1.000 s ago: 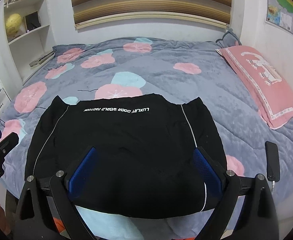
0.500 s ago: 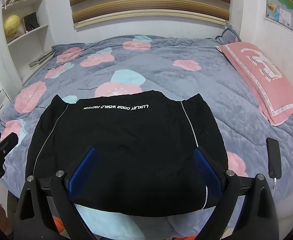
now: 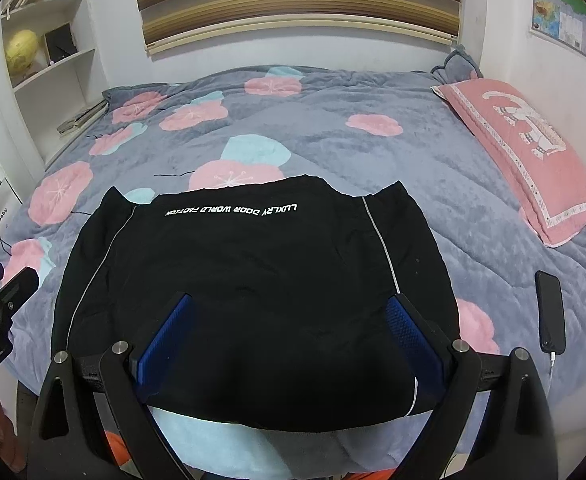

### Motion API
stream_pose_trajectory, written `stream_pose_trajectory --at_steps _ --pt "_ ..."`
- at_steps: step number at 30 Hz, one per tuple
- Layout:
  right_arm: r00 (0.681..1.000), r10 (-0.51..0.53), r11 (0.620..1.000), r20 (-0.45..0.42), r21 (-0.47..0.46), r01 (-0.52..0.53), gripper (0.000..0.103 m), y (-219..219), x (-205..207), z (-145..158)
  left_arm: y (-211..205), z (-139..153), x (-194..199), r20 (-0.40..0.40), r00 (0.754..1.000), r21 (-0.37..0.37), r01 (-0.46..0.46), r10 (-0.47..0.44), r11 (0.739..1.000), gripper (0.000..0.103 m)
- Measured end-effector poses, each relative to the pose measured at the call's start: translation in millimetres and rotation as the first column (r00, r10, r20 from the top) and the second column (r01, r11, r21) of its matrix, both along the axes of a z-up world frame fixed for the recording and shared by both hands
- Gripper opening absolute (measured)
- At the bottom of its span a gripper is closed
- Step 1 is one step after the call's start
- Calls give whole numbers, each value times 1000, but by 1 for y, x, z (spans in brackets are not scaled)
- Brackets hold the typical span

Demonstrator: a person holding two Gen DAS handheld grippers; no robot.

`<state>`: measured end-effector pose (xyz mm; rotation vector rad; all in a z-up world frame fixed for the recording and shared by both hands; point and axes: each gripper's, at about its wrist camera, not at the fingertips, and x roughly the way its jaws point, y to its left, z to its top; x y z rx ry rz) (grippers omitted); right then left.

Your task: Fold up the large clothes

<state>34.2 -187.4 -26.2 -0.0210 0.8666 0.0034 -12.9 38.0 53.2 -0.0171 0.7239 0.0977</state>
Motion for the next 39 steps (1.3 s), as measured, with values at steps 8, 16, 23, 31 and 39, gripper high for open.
stream_pose_trajectory --at_steps 8,16,23,31,39 --pt "1000 -1 1000 0 0 1 98 0 0 0 0 -2 1 0 1000 7 10 -10 1000 82" --pt "1000 3 1000 -3 1 -3 98 0 0 0 0 -2 2 -3 1000 7 17 -16 1000 82" --pt "1000 6 1000 -5 0 -6 98 -1 1 0 2 -4 5 -8 1000 11 26 -26 1000 82" --pt "1000 17 1000 -10 0 -17 98 -5 3 -1 6 -5 11 -14 999 7 41 -41 999 82" --pt "999 34 999 -29 0 -34 98 -9 6 -7 8 -7 15 -22 999 9 47 -47 999 82"
